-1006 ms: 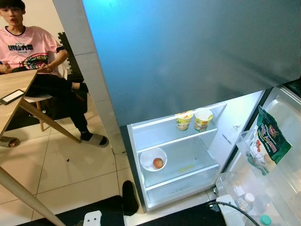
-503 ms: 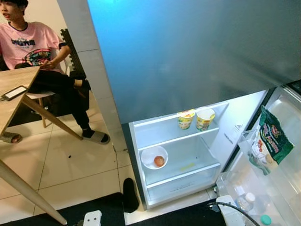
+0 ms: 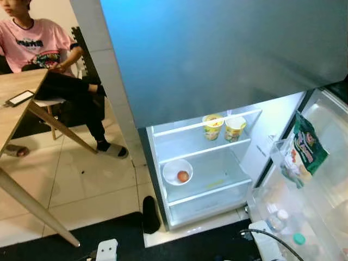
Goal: Restocking fridge
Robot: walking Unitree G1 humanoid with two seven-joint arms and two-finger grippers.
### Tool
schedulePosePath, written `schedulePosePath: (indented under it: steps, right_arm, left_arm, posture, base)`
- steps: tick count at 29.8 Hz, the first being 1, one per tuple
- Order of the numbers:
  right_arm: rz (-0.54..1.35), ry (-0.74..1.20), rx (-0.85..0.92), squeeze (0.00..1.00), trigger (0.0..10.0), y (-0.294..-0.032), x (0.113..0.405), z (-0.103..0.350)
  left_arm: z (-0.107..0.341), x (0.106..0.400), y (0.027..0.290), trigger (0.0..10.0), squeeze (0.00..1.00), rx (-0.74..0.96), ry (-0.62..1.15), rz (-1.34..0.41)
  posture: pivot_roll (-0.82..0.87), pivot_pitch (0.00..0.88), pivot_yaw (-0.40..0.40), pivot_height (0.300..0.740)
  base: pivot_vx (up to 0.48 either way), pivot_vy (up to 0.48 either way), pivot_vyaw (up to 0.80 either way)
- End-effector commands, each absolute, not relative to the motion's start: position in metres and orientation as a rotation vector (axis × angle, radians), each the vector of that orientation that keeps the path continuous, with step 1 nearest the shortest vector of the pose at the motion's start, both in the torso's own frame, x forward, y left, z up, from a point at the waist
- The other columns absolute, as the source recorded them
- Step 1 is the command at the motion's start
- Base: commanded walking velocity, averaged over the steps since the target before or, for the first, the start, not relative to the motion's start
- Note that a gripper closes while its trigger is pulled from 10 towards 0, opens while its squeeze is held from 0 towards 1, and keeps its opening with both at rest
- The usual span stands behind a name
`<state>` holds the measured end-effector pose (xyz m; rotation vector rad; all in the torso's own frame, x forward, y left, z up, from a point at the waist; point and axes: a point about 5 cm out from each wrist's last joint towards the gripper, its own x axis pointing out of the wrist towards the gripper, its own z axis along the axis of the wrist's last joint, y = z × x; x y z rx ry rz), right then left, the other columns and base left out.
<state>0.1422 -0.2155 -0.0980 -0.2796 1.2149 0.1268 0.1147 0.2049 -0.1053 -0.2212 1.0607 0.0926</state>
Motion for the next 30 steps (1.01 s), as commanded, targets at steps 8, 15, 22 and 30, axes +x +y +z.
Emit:
schedulePosePath:
  steps: [8, 15, 22, 30]
  right_arm:
    - [0.128, 1.190, -0.287, 0.00, 10.0, -0.2156, 0.1500, -0.0951]
    - [0.130, 1.190, -0.284, 0.00, 10.0, -0.2150, 0.1503, -0.0950]
    - [0.140, 1.211, -0.269, 0.00, 10.0, -0.2157, 0.1467, -0.0962]
    - [0.134, 1.201, -0.291, 0.00, 10.0, -0.2183, 0.1473, -0.0955]
  left_arm:
    - [-0.1081, 0.1075, 0.2014, 10.0, 0.00, -0.221, 1.094, 0.077]
    - [-0.1080, 0.1085, 0.2002, 10.0, 0.00, -0.226, 1.091, 0.076]
    - [-0.1089, 0.1060, 0.1994, 10.0, 0.00, -0.222, 1.099, 0.080]
    - [-0.1095, 0.1021, 0.2047, 10.0, 0.00, -0.136, 1.129, 0.063]
  posture:
    - [-0.01, 0.000, 0.015, 0.740]
    - [-0.02, 0.000, 0.016, 0.740]
    - [-0.02, 0.000, 0.015, 0.740]
    - [-0.02, 0.000, 0.014, 0.740]
  base:
    - [-0.480, 0.000, 0.00]
    - [-0.480, 0.000, 0.00]
    - [-0.440, 0.000, -0.56]
    - [-0.084, 0.000, -0.49]
